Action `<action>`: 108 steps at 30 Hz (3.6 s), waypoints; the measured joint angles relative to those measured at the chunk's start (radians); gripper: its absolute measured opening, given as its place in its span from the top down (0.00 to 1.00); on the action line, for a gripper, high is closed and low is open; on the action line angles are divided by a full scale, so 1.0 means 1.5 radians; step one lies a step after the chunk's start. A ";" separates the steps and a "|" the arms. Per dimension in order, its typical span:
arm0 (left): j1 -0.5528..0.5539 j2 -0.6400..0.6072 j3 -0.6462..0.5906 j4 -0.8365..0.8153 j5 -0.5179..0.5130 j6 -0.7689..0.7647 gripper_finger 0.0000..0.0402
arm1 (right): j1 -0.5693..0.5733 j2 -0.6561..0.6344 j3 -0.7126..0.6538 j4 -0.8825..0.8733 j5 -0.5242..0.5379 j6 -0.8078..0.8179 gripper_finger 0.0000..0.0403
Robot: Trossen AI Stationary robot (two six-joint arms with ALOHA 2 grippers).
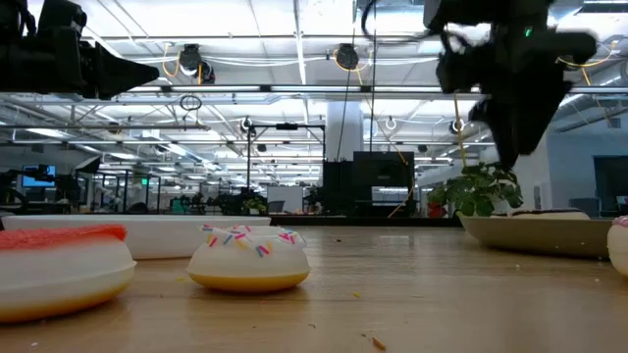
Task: Pick & Place donuts
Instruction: Put the large pink donut on the gray plate
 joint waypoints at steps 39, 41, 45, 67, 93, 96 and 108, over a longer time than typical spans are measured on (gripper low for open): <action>0.000 0.000 0.000 0.008 0.002 -0.103 0.91 | 0.281 0.071 0.162 0.073 0.188 0.112 1.00; 0.000 0.000 0.000 0.013 0.002 -0.102 0.91 | 0.282 0.071 0.162 0.073 0.170 0.126 1.00; 0.000 0.000 0.000 0.015 0.002 -0.108 0.91 | 0.282 0.072 0.166 0.071 0.134 0.153 1.00; 0.000 0.000 0.000 0.016 0.000 -0.123 0.91 | 0.407 0.317 0.393 -0.042 0.048 0.168 1.00; 0.000 0.000 0.000 0.055 -0.005 -0.086 0.91 | 0.423 0.314 0.351 0.056 0.032 0.157 0.68; 0.000 0.000 0.000 0.055 -0.005 -0.085 0.91 | 0.427 0.314 0.334 0.059 0.035 0.159 0.57; 0.000 0.000 0.000 0.053 -0.005 -0.086 0.91 | 0.454 0.314 0.215 0.163 0.082 0.124 0.37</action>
